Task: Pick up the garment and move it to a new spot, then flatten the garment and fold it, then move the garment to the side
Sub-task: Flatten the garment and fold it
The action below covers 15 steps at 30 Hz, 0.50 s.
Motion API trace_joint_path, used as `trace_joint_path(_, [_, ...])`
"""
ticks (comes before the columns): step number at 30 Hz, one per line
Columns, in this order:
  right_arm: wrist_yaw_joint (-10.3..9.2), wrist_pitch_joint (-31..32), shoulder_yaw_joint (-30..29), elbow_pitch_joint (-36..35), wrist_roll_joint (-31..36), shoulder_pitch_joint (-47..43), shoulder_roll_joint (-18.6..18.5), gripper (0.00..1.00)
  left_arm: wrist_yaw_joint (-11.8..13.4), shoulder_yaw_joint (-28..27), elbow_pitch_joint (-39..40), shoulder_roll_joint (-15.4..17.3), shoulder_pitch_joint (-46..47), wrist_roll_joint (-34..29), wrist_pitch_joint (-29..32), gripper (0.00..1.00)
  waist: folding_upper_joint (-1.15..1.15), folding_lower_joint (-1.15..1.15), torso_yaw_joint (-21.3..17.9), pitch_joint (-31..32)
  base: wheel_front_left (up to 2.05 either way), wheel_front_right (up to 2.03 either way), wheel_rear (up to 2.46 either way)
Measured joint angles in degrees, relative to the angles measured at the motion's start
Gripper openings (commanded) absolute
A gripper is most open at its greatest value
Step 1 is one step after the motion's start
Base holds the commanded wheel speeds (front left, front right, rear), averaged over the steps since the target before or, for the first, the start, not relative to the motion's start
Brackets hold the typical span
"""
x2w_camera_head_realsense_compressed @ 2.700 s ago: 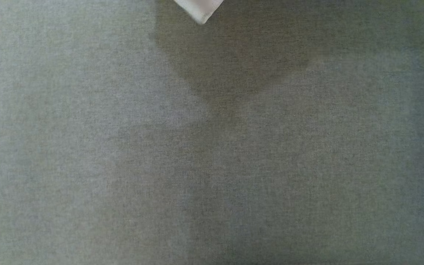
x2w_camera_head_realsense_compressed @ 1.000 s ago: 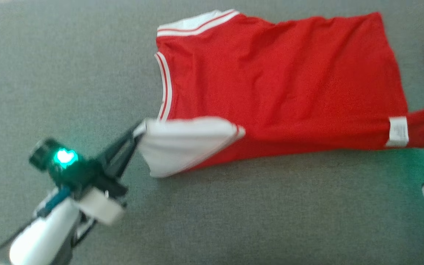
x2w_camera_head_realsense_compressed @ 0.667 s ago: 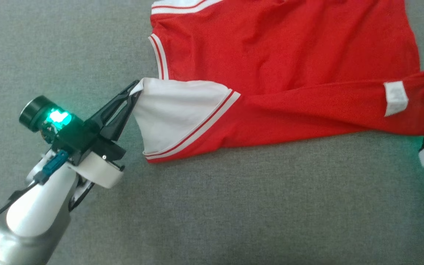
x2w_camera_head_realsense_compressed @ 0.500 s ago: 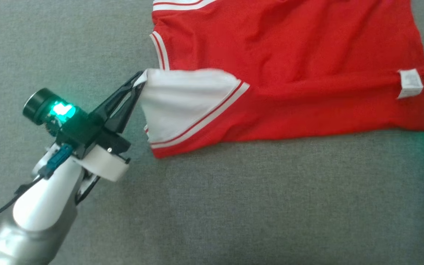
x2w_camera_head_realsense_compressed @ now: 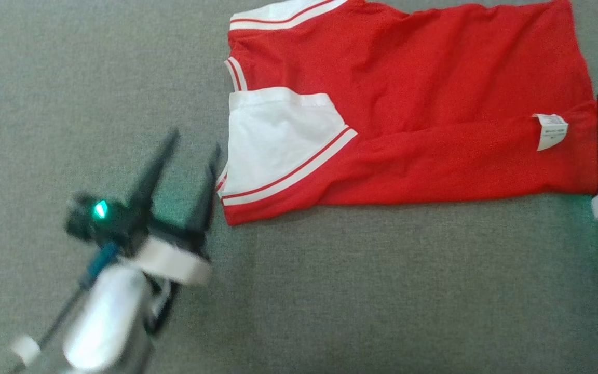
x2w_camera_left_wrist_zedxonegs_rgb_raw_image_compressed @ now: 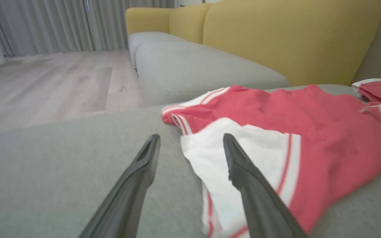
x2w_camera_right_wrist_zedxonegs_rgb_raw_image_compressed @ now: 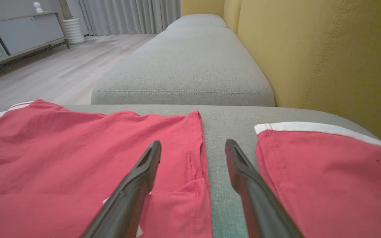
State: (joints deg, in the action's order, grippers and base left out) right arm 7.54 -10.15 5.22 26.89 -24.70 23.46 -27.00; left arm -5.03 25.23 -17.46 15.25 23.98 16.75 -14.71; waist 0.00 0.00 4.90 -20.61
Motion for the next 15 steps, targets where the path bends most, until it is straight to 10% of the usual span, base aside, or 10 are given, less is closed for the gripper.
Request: trace_joint_path(15, [0.00, -0.97, -1.11, -1.09, 0.00, -5.89, 2.94, 1.00, -0.56, 0.30, -14.33, -7.39, -7.44, 4.55, 0.45, 1.00, 0.00, 0.00, -1.77, 2.43, 0.00, 0.00, 0.00])
